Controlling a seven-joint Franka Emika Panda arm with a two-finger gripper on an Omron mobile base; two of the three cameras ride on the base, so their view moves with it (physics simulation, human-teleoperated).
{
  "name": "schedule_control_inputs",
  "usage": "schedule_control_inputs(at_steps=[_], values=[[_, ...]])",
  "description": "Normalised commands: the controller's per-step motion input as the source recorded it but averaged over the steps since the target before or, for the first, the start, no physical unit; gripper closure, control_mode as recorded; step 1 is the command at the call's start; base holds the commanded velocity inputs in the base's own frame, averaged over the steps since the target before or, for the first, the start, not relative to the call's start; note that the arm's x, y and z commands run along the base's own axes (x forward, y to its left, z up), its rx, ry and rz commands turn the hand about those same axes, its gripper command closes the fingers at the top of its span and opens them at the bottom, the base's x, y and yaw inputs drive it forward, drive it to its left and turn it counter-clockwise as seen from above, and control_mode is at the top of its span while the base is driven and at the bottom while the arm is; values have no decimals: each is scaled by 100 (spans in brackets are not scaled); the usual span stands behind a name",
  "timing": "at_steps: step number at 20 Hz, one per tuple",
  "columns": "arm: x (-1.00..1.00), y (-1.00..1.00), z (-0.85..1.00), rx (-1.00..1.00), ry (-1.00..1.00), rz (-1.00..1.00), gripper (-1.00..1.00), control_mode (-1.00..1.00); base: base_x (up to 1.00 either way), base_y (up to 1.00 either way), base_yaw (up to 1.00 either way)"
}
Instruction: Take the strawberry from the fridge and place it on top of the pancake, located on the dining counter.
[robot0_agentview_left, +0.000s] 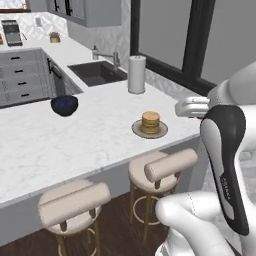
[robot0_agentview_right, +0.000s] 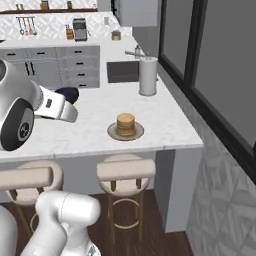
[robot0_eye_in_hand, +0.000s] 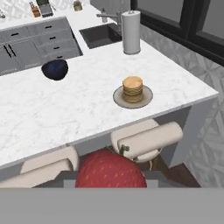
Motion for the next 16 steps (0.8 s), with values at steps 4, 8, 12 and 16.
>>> schedule_control_inputs(at_steps=[4, 8, 12, 16], values=[[0, 0, 0, 0, 0, 0, 100, 100, 60, -52, 35], [0, 0, 0, 0, 0, 0, 100, 100, 56, -43, 37], [0, 0, 0, 0, 0, 0, 100, 100, 42, -43, 43], [0, 0, 0, 0, 0, 0, 100, 100, 49, -51, 42]])
